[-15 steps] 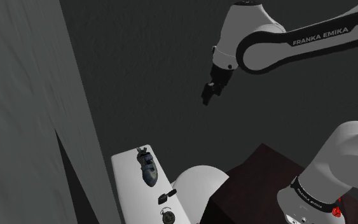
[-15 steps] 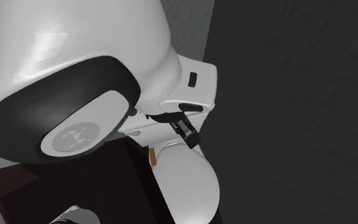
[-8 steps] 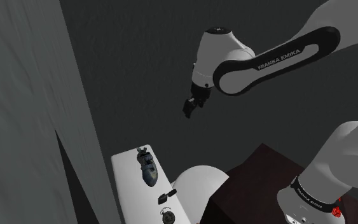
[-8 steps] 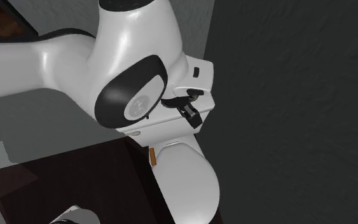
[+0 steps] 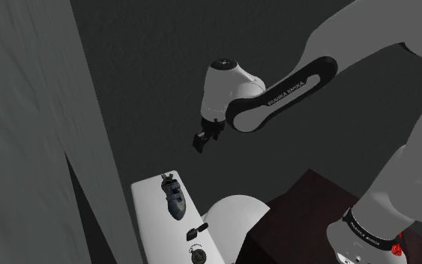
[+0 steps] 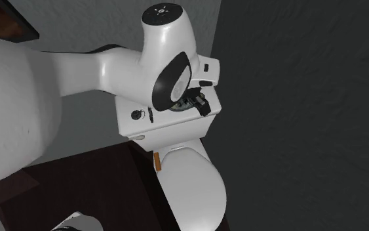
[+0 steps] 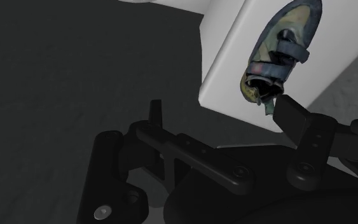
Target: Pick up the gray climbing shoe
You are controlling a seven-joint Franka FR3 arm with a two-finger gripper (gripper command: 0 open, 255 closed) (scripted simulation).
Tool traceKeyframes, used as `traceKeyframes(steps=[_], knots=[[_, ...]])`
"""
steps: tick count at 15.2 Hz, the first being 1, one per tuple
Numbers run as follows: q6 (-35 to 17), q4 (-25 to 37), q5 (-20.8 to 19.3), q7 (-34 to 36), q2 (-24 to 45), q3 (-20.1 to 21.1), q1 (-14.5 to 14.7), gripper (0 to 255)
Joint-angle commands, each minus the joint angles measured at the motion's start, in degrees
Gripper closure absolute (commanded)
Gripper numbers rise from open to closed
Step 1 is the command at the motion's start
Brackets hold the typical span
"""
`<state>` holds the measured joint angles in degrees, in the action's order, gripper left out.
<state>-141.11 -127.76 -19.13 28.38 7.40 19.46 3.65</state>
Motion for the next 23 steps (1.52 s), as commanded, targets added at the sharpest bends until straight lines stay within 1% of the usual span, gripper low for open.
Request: traceKeyframes(steps=[1, 5, 9, 13, 17, 18, 23], knots=[[-1.1, 3.0, -3.1, 2.9, 4.8, -0.2, 1.1, 0], [-2.2, 9.8, -8.1, 7.4, 13.8, -1.6, 4.1, 0], [-2.5, 17.6, -11.4, 10.3, 22.6, -3.3, 7.5, 0], [-2.1, 26.6, -13.2, 11.7, 31.5, -4.8, 10.7, 0], [-0.7, 37.2, -13.9, 11.9, 40.7, -5.9, 13.7, 0], [-0.4, 39.0, -13.9, 11.8, 42.2, -6.0, 14.2, 0], [-2.1, 40.4, -14.7, 12.6, 45.2, -6.9, 14.8, 0]])
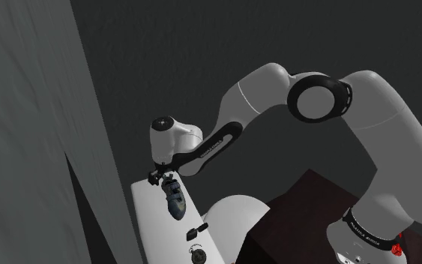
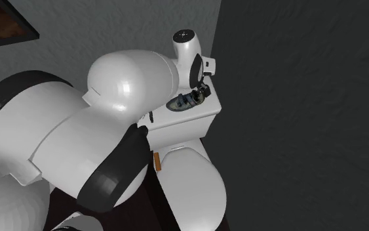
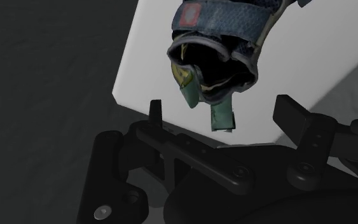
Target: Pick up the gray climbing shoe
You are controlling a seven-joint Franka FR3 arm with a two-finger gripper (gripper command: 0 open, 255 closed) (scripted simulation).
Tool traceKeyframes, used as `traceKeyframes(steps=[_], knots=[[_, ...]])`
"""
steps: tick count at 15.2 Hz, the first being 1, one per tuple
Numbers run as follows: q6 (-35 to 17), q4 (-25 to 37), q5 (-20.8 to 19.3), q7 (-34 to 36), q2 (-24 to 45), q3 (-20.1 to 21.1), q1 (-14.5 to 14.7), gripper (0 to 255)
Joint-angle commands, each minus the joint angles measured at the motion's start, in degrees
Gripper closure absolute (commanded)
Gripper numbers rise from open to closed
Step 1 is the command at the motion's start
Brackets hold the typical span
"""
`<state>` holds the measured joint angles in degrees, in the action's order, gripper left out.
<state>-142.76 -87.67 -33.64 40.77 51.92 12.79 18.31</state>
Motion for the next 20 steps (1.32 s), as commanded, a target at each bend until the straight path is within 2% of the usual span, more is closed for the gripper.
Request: traceKeyframes(steps=[1, 4, 5, 14, 20], knots=[[-0.8, 0.6, -0.4, 0.4, 1.4, -0.4, 0.3, 0], [-1.3, 1.1, -0.6, 0.6, 2.4, -0.7, 0.5, 0], [-1.3, 1.0, -0.6, 0.7, 2.2, -0.7, 0.6, 255], [-1.3, 1.1, -0.6, 0.6, 2.4, -0.7, 0.5, 255], [0.7, -0.7, 0.3, -0.3, -1.4, 0.4, -0.3, 255]])
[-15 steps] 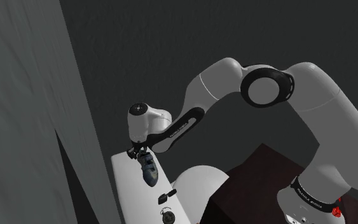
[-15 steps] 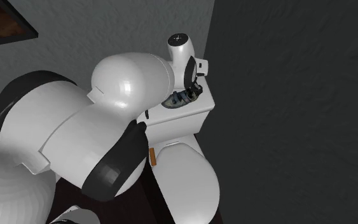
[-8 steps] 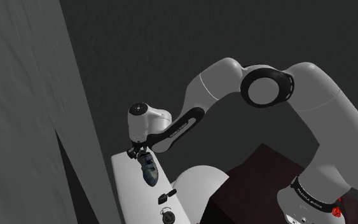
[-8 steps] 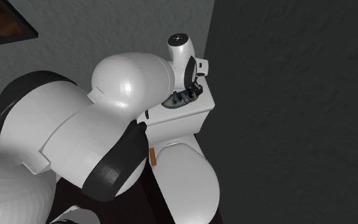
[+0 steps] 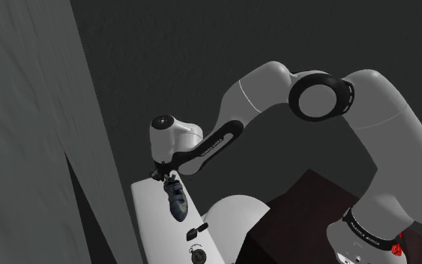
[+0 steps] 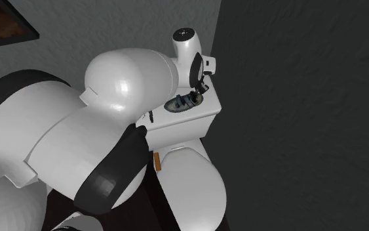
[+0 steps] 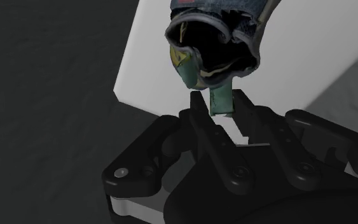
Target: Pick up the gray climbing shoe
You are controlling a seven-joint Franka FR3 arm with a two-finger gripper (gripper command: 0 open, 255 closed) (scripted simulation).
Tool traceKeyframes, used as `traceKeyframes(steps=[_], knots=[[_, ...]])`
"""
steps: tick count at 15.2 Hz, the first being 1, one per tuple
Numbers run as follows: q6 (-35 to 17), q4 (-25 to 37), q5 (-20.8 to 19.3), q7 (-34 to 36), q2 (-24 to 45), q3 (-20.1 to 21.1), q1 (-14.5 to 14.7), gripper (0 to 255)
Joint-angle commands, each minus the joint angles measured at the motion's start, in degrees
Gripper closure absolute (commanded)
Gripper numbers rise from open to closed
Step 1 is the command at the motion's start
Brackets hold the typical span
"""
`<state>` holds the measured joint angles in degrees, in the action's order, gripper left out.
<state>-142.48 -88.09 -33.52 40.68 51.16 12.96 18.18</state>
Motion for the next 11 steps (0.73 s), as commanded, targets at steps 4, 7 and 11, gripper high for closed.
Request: traceKeyframes(steps=[4, 7, 11], knots=[[1.8, -1.3, 0.9, -0.9, -3.0, 1.0, -0.7, 255], [3.0, -1.8, 1.5, -1.5, -4.7, 1.6, -1.1, 255], [3.9, -2.2, 1.9, -1.9, -5.9, 2.0, -1.3, 255]])
